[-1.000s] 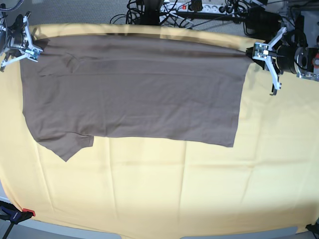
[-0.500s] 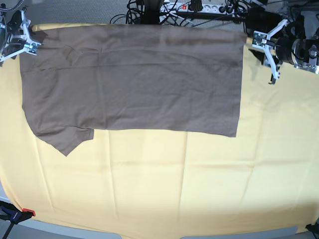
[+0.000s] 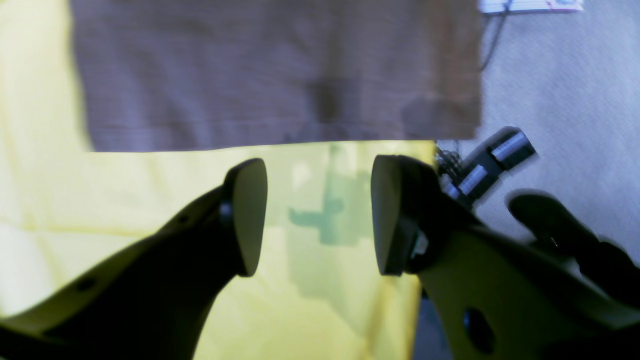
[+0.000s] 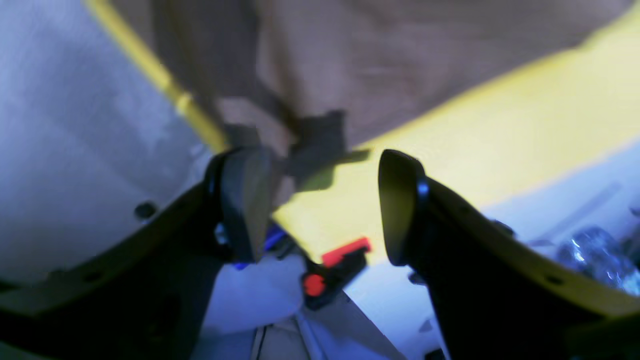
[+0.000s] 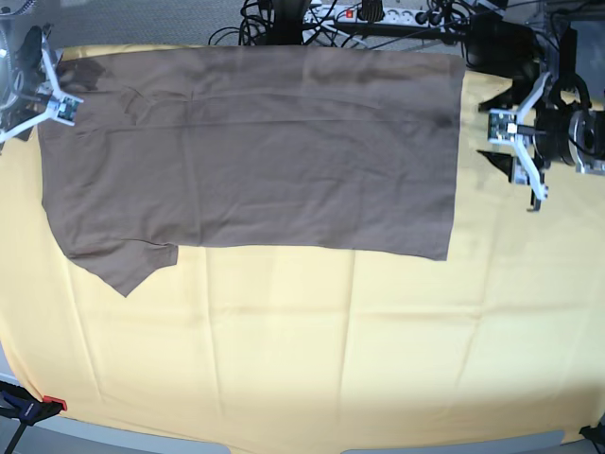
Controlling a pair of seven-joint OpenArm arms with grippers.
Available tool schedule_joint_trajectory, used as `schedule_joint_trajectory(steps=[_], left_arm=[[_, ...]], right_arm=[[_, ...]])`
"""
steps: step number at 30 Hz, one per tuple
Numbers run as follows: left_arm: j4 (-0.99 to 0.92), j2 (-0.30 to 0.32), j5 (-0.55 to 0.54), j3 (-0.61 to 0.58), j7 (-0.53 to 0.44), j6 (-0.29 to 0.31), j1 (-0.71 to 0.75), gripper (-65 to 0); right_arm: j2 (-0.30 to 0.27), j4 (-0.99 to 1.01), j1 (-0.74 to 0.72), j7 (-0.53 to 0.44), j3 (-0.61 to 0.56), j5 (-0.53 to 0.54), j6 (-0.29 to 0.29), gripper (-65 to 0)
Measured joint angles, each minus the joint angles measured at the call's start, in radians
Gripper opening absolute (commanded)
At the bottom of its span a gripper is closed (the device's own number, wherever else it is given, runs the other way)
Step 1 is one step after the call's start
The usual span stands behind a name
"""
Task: Fold the T-shirt properly
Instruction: 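Release the shoulder edge and move both grippers toward the hem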
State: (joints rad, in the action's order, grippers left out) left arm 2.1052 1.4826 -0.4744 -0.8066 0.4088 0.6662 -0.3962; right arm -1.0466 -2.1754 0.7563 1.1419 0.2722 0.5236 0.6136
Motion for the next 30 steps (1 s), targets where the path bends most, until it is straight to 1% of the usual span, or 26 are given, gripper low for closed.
schedule_joint_trajectory(steps=[2, 3, 5, 7, 9, 11, 14, 16, 18, 20, 22, 24, 25, 28, 30], left_arm=[[-0.031, -0.002, -0.017, -0.001, 0.000, -0.025, -0.033, -31.0], [-0.055, -0.007, -0.029, -0.001, 0.000, -0.029, -0.051, -31.0], [-0.118, -0.032, -0.076, -0.001, 0.000, -0.030, -0.080, -31.0], [-0.204, -0.073, -0.141, -0.001, 0.003, -0.028, -0.101, -31.0], [-0.310, -0.122, -0.212, -0.003, 0.018, -0.021, -0.127, -32.5], [-0.433, -0.181, -0.319, -0.002, 0.060, 0.024, -0.157, -32.5], [-0.636, -0.276, -0.523, 0.029, 0.130, 0.029, -0.176, -32.5], [-0.782, -0.339, -0.604, 0.082, 0.143, 0.027, -0.173, -32.5], [-0.919, -0.402, -0.636, 0.138, 0.142, 0.023, -0.174, -32.5], [-1.023, -0.461, -0.672, 0.180, 0.188, 0.023, -0.176, -32.5], [-1.092, -0.519, -0.718, 0.192, 0.256, 0.023, -0.175, -32.5], [-1.128, -0.576, -0.727, 0.190, 0.292, 0.023, -0.168, -32.5], [-1.138, -0.601, -0.734, 0.190, 0.285, 0.024, -0.164, -32.5], [-1.144, -0.658, -0.743, 0.193, 0.296, 0.023, -0.165, -32.5], [-1.144, -0.692, -0.771, 0.196, 0.343, 0.024, -0.164, -32.5]], right_arm=[[0.000, 0.000, 0.002, 0.003, 0.077, 0.035, -0.001, -28.8], [0.000, 0.000, 0.002, 0.004, 0.121, 0.063, -0.001, -28.8], [0.001, 0.000, 0.002, 0.006, 0.209, 0.132, -0.021, -28.8], [0.002, 0.000, 0.002, -0.001, 0.286, 0.199, -0.047, -28.8], [0.002, -0.002, 0.002, -0.005, 0.345, 0.239, -0.055, -28.8], [0.003, -0.002, 0.002, -0.004, 0.388, 0.248, -0.057, -28.8], [0.008, -0.002, 0.000, -0.004, 0.408, 0.249, -0.060, -28.8], [0.012, -0.002, 0.002, -0.005, 0.407, 0.256, -0.059, -28.8], [0.019, 0.004, 0.002, -0.018, 0.408, 0.254, -0.061, -28.8], [0.032, 0.011, 0.000, -0.032, 0.408, 0.256, -0.060, -28.8], [0.043, 0.012, 0.001, -0.052, 0.407, 0.254, -0.060, -28.8], [0.044, 0.012, 0.003, -0.069, 0.407, 0.255, -0.061, -28.8], [0.044, 0.012, 0.002, -0.084, 0.407, 0.255, -0.068, -28.8], [0.044, 0.012, 0.001, -0.086, 0.407, 0.254, -0.072, -28.8], [0.043, 0.012, 0.000, -0.087, 0.407, 0.252, -0.072, -28.8]])
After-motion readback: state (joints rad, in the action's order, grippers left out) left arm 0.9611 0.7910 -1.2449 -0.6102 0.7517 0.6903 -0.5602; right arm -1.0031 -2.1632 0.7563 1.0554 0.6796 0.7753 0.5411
